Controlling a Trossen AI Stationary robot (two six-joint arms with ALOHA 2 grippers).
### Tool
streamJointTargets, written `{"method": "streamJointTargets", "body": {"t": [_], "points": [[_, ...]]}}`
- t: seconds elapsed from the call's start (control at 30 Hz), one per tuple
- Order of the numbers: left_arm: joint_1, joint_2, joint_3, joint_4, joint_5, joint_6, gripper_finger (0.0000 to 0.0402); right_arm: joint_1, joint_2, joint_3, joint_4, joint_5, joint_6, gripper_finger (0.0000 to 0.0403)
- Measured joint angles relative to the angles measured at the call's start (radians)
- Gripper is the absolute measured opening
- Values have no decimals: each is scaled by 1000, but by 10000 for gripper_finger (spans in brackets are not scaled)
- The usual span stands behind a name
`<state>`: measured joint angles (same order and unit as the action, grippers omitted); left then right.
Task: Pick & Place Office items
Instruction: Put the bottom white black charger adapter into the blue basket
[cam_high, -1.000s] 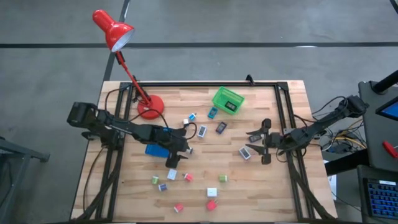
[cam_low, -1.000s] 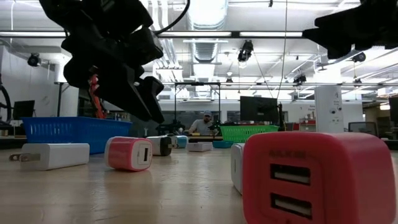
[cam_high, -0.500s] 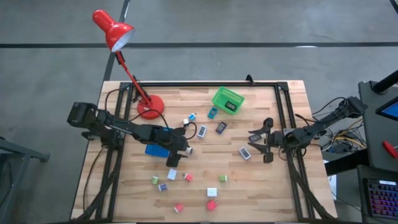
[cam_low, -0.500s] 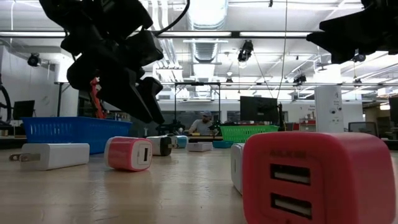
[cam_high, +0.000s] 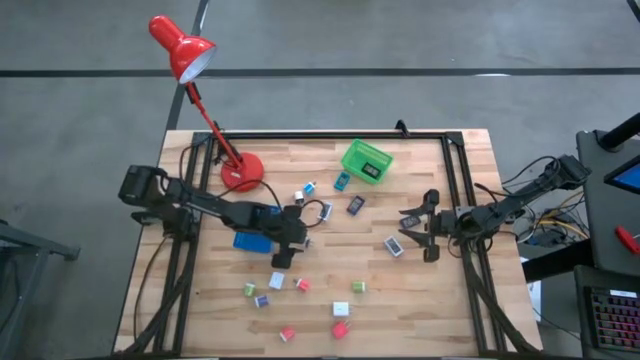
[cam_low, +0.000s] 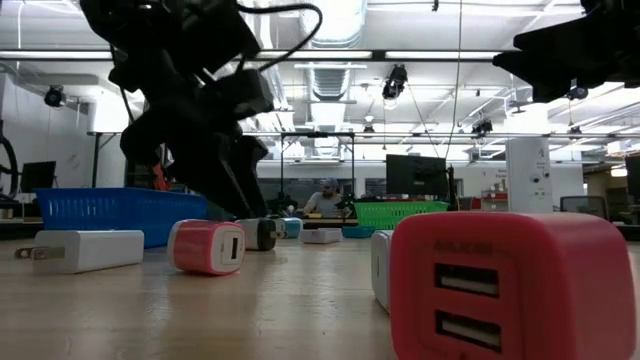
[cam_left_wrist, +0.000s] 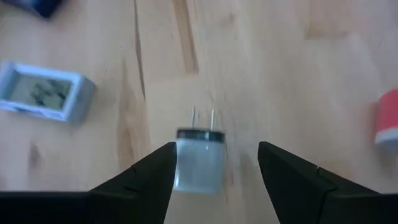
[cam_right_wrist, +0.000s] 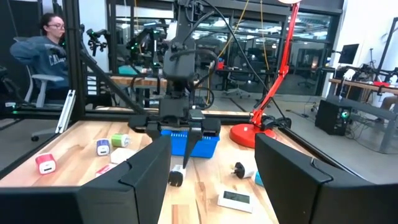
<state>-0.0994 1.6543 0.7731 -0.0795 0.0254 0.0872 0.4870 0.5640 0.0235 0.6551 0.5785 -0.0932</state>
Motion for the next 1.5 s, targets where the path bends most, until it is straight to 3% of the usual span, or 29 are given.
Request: {"method": "streamJointTargets", "body": {"t": [0.23,0.73,0.87,1.1,1.5], "points": [[0,67,40,-36,1,3,234,0,0,0,0,0,0,223],[-1,62,41,-38,3,3,231,0,0,0,-1,0,8,223],[-1,62,41,-37,0,3,208,0,0,0,0,0,8,223],[-1,63,41,-37,0,14,121,0,0,0,-1,0,8,223],[-1,63,41,-41,0,59,120,0,0,0,-1,0,14,223]]}}
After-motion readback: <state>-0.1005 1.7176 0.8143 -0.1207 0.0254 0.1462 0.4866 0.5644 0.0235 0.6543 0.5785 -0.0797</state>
